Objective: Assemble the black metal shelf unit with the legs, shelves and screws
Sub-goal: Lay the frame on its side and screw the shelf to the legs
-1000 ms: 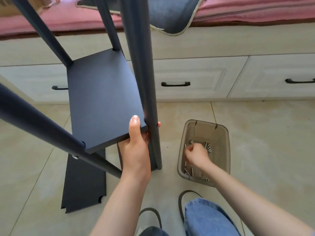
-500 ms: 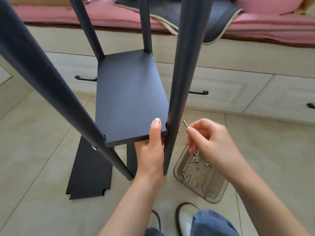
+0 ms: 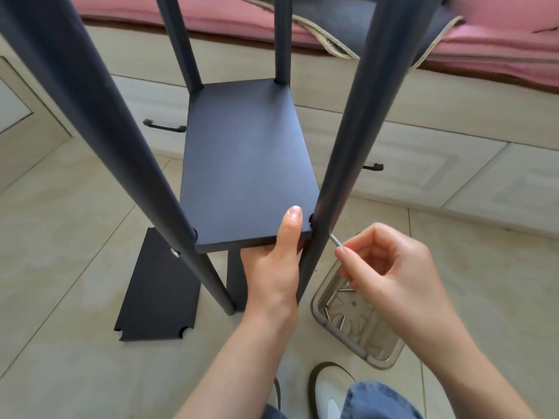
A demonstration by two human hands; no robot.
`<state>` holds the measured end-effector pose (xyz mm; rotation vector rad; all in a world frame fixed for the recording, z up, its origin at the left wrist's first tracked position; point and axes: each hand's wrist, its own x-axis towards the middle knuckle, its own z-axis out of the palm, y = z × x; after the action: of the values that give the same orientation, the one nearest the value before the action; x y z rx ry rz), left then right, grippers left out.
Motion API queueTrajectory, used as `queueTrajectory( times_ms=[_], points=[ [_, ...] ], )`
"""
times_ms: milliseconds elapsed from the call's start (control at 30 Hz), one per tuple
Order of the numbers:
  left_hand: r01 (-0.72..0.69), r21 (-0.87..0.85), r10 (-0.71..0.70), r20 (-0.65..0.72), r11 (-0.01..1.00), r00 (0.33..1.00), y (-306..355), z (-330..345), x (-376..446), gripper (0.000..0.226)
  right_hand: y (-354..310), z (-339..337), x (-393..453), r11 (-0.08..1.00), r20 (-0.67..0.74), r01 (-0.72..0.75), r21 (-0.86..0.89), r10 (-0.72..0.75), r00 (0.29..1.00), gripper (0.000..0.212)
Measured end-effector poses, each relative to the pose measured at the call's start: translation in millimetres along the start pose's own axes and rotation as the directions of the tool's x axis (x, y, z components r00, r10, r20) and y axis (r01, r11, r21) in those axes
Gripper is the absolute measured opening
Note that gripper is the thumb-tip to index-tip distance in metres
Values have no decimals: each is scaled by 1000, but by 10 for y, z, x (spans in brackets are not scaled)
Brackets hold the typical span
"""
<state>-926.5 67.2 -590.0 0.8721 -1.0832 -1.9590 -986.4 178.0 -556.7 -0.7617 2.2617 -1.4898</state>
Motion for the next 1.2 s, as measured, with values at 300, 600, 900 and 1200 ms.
queueTrajectory(
  times_ms=[300,600,900,1200],
  points=[
    [19,-44,-20,-11,999,1000,-2,5,12,20,-3,77,3,987,-103,142,-79,-150,983,16],
    [-12,-38,12,5,999,1000,17,14,11,41,-9,138,51,981,-122,191,-26,-193,974,11],
    [-13,38,13,0,999,1000,-16,-16,24,64,29,88,8,975,-2,77,206,-78,997,17],
    [-24,46,24,-4,999,1000,-10,-14,18,55,82,91,-26,958,-21,77,275,-74,997,17]
  ],
)
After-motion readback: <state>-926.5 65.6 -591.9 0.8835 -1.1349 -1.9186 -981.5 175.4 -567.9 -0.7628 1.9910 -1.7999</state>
